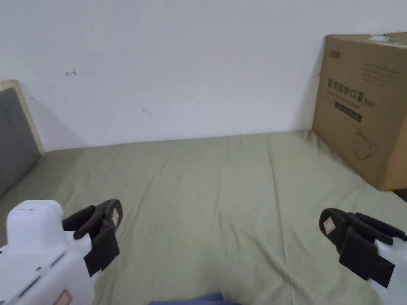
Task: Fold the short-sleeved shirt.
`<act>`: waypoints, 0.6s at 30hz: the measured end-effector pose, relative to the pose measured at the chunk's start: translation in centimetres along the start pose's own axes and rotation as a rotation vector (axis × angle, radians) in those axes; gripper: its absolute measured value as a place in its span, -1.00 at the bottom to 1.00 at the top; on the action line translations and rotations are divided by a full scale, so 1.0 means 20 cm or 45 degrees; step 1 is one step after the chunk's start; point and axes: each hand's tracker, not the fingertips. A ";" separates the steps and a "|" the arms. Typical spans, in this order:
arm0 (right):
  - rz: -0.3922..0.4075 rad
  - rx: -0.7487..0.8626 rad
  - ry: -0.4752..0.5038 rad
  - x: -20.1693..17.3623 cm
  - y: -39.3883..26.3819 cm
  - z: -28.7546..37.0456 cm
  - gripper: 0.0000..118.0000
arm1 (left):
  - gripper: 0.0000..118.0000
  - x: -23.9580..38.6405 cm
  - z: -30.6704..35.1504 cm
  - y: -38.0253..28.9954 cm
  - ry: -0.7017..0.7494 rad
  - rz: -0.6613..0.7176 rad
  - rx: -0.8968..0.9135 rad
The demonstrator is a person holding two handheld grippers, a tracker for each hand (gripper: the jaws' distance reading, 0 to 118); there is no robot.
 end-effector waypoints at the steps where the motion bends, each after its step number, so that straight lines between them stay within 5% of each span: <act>1: 0.097 0.105 -0.071 -0.06 -0.01 0.02 -0.97 | -0.99 -0.01 0.07 0.00 0.082 -0.035 0.062; 5: 0.512 0.365 -0.528 -0.20 -0.25 0.03 -0.97 | -0.99 -0.02 0.26 -0.20 0.358 -0.144 0.288; 10: 0.292 0.122 -0.507 -0.15 -0.38 0.05 -0.97 | -0.99 -0.01 0.28 -0.34 0.338 -0.153 0.066; 18: 0.326 0.195 -0.533 -0.12 -0.30 0.08 -0.97 | -0.99 0.04 0.25 -0.32 0.330 -0.207 0.094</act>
